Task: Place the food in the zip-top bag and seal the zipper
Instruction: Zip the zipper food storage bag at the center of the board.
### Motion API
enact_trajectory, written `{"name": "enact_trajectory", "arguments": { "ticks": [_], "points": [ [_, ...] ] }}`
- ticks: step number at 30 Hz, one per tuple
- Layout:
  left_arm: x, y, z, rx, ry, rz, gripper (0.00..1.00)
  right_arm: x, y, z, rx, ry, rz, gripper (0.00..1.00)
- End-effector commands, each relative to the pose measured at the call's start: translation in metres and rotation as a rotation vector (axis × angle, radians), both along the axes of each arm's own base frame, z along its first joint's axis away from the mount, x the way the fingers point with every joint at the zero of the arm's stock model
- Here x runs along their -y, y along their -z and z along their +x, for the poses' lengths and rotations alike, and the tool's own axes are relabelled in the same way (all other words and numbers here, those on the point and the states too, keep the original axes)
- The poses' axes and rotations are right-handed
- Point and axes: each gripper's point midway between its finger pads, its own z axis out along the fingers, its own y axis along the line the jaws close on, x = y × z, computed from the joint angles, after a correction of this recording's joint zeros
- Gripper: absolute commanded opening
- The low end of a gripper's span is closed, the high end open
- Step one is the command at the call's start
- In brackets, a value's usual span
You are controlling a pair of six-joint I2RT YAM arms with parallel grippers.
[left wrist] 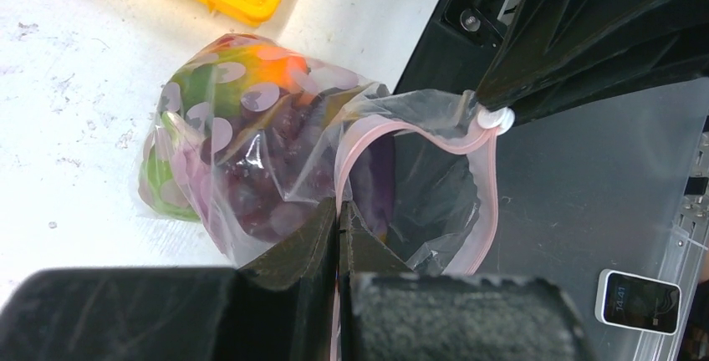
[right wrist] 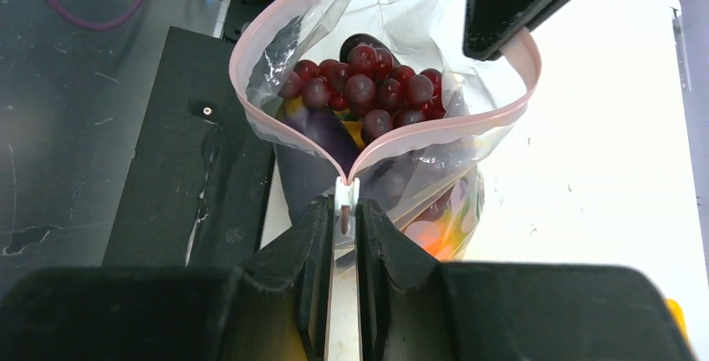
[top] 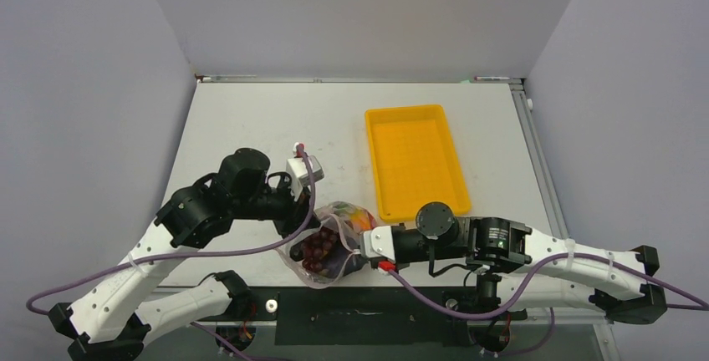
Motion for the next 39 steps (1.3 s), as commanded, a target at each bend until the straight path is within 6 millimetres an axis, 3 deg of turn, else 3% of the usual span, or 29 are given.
{"name": "enact_trajectory", "arguments": {
  "ticks": [1, 3, 8, 10, 17, 24, 34, 39],
  "points": [
    [-0.001, -0.029, 0.002, 0.070, -0.022, -0.070, 0.00, -0.004, -0.068, 0.001, 0.012, 0.026, 0.168, 0.05],
    [-0.003, -0.036, 0.002, 0.088, -0.033, -0.081, 0.00, -0.003, -0.078, 0.001, -0.004, 0.032, 0.172, 0.05],
    [-0.011, -0.060, 0.000, 0.166, -0.053, -0.140, 0.14, -0.005, -0.104, 0.001, -0.040, 0.054, 0.183, 0.05],
    [-0.016, -0.071, 0.001, 0.212, -0.070, -0.170, 0.23, -0.006, -0.112, 0.001, -0.050, 0.061, 0.180, 0.05],
    [-0.022, -0.111, -0.006, 0.374, -0.051, -0.323, 0.59, -0.009, -0.112, 0.004, -0.060, 0.079, 0.142, 0.05],
    [0.000, -0.117, -0.031, 0.391, 0.150, -0.448, 0.97, -0.006, -0.108, 0.001, -0.079, 0.077, 0.134, 0.05],
    [0.032, -0.111, -0.040, 0.376, 0.347, -0.548, 0.96, 0.000, -0.106, -0.003, -0.087, 0.063, 0.138, 0.05],
    [0.047, -0.103, -0.035, 0.321, 0.379, -0.560, 0.96, 0.002, -0.103, -0.002, -0.088, 0.074, 0.139, 0.05]
  ]
}}
